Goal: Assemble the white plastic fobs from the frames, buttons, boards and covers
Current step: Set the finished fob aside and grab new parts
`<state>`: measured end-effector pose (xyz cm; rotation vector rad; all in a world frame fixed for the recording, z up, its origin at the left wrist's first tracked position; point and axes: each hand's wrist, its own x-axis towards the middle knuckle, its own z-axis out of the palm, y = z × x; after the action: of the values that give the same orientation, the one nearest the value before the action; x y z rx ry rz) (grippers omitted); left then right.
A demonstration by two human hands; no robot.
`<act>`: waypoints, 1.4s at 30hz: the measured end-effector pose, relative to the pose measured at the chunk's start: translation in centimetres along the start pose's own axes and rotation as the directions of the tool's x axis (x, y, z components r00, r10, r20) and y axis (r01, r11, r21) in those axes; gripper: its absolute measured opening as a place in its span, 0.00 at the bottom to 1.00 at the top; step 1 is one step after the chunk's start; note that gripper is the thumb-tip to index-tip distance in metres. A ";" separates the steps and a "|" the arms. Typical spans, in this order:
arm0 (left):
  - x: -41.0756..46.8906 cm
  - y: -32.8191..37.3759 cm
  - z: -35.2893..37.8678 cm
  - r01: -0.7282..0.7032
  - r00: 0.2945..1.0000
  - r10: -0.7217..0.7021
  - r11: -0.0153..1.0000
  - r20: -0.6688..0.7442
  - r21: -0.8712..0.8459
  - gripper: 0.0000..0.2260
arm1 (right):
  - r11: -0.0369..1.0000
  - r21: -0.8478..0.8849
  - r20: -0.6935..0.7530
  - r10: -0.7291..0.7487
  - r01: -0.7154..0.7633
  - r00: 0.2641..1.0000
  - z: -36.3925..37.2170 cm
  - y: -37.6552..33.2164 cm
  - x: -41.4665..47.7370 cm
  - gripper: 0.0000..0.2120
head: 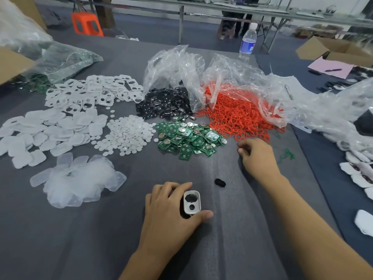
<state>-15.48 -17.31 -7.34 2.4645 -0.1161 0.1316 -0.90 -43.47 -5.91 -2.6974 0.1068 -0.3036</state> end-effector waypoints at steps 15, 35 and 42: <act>2.5 6.1 -2.7 0.017 1.000 -0.012 0.639 0.012 -0.769 0.06 | 0.177 0.953 0.232 0.100 -0.247 0.968 -4.5 -8.8 -13.9 0.09; -0.4 2.5 -3.0 0.125 0.981 0.028 0.656 0.190 -0.745 0.09 | 0.601 0.773 0.254 -0.001 -0.203 0.967 -2.9 -9.9 -18.2 0.08; -0.6 1.1 -3.2 0.154 0.976 0.033 0.595 0.216 -0.789 0.09 | 0.547 0.787 0.387 -0.081 -0.284 0.919 -2.7 -10.2 -18.4 0.05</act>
<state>-16.43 -16.16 -4.27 1.5401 -0.1421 -0.1882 -19.14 -33.11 -2.84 -1.7067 -0.0042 0.1992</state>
